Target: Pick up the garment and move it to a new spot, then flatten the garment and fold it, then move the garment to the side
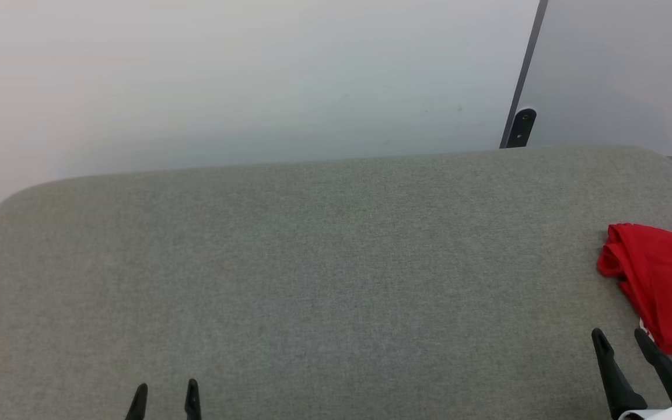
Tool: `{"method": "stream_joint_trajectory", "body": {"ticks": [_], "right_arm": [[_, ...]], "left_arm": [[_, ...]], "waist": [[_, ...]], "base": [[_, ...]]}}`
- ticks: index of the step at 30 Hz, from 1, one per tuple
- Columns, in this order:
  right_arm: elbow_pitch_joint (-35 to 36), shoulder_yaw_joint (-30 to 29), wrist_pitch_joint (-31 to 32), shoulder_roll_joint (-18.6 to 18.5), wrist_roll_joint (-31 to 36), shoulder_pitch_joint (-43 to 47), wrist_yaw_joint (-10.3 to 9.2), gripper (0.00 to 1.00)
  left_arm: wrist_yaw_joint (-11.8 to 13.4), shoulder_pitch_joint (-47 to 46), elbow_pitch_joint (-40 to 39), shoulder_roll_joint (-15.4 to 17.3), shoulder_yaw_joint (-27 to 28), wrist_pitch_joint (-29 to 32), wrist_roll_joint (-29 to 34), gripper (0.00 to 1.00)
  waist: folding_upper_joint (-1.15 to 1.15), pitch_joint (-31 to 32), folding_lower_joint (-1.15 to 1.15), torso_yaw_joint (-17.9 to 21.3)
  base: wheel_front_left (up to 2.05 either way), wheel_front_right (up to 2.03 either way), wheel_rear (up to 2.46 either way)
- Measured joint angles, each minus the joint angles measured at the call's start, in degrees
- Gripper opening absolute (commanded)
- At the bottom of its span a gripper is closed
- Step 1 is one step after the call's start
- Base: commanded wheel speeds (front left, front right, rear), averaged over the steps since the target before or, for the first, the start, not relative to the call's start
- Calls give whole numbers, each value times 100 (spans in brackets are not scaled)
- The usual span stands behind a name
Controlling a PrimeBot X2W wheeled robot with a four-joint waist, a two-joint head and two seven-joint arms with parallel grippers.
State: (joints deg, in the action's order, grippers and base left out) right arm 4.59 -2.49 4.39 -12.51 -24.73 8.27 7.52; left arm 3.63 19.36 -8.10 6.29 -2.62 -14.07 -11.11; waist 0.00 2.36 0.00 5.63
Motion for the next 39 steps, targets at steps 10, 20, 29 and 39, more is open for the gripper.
{"method": "stream_joint_trajectory", "body": {"ticks": [10,20,29,39], "right_arm": [[155,-31,107,91,22,60,-1,100],[157,-22,119,80,-2,60,-1,100],[-66,26,121,158,-18,88,0,0],[-352,10,126,272,-766,48,0,0]], "left_arm": [[76,-7,-15,21,-48,43,4,100],[118,-23,-46,40,-86,35,12,100],[122,1,136,-19,-111,45,-49,0],[20,-173,400,-30,-92,216,-1034,0]], "waist": [[0,-26,0,-2],[0,-31,0,-14],[0,-46,0,-6],[0,-62,0,-46]], "base": [[0,0,0],[0,0,0],[0,0,0],[0,0,0]]}}
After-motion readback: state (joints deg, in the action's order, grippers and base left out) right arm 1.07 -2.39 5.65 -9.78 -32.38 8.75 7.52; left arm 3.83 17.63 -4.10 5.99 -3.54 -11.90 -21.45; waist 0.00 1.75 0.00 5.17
